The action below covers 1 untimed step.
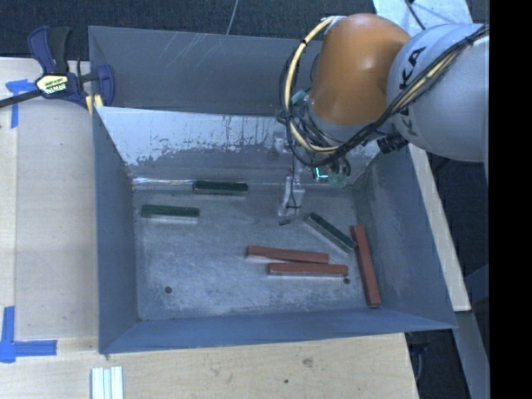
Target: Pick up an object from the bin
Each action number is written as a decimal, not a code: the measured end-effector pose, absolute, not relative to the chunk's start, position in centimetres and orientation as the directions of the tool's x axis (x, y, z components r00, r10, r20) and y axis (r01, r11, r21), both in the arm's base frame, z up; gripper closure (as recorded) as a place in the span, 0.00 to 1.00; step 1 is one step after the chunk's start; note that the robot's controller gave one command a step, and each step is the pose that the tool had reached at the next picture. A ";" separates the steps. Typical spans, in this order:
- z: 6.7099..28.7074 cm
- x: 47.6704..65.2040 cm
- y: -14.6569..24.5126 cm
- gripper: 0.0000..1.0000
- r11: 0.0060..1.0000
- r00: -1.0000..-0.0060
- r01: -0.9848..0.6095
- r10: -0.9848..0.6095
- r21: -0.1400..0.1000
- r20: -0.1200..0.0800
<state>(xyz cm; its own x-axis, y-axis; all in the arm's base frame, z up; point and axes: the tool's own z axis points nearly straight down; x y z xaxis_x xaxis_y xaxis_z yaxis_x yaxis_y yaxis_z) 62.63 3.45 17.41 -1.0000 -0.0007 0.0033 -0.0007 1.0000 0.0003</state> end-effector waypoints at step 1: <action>17.8 62.8 3.4 0.00 1.000 -1.000 0.000 0.000 0.000 -0.004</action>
Offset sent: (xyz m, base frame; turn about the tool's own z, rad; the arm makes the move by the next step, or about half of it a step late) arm -0.0935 -0.0610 -0.1041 -0.1509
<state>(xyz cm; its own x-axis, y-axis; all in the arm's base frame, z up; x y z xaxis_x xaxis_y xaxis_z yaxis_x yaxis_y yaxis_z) 62.81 3.43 17.79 -1.0000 0.0000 -0.0039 0.0000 1.0000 0.0003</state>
